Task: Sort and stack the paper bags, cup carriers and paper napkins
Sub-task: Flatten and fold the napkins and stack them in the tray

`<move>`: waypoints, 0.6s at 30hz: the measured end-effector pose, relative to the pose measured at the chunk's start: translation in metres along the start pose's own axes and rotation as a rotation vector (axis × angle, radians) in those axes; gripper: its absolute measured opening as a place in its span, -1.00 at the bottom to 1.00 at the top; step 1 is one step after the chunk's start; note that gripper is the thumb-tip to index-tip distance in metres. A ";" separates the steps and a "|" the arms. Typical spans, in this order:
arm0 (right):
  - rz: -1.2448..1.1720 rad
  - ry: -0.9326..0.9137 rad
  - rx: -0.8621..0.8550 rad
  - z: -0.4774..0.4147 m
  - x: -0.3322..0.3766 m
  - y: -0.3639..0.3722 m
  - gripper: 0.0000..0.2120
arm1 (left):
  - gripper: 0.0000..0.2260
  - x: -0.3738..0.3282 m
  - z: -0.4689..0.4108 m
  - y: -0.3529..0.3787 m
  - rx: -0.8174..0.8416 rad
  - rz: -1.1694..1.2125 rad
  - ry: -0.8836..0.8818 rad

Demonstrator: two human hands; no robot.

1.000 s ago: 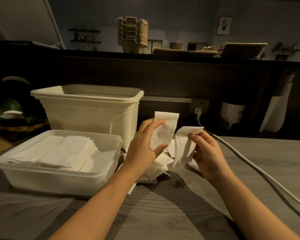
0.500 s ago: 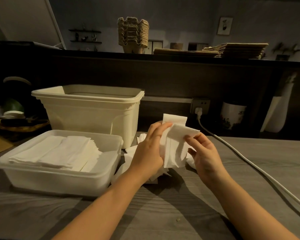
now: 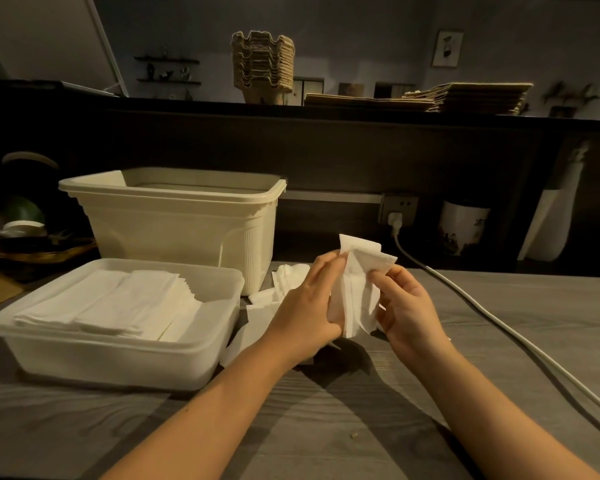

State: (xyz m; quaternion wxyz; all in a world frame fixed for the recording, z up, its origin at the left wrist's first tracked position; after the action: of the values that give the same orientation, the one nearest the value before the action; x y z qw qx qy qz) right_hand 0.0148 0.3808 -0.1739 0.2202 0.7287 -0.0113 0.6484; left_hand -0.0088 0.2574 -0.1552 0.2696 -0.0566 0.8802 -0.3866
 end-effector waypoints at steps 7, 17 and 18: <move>0.029 -0.028 -0.052 0.001 0.004 -0.007 -0.72 | -0.43 0.007 0.002 -0.004 -0.104 0.294 -0.060; 0.157 -0.020 -0.019 0.004 0.000 0.003 -0.74 | -0.60 0.001 -0.001 -0.007 -0.115 0.221 0.004; 0.165 -0.016 -0.010 0.004 -0.001 0.003 -0.75 | -0.63 0.002 -0.001 -0.007 -0.121 0.224 0.001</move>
State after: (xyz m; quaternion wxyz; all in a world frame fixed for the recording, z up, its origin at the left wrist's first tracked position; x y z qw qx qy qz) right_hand 0.0173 0.3760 -0.1743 0.1698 0.7291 -0.0762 0.6586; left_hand -0.0116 0.2526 -0.1501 0.3068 0.0260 0.9028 -0.3003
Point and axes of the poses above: each hand's wrist, its own z-axis away from the middle knuckle, its own y-axis out of the palm, x = y × z, the point moved 8 cm from there along -z, towards the middle knuckle, and after that the axes turned 9 degrees about y, right-handed, at the moved point
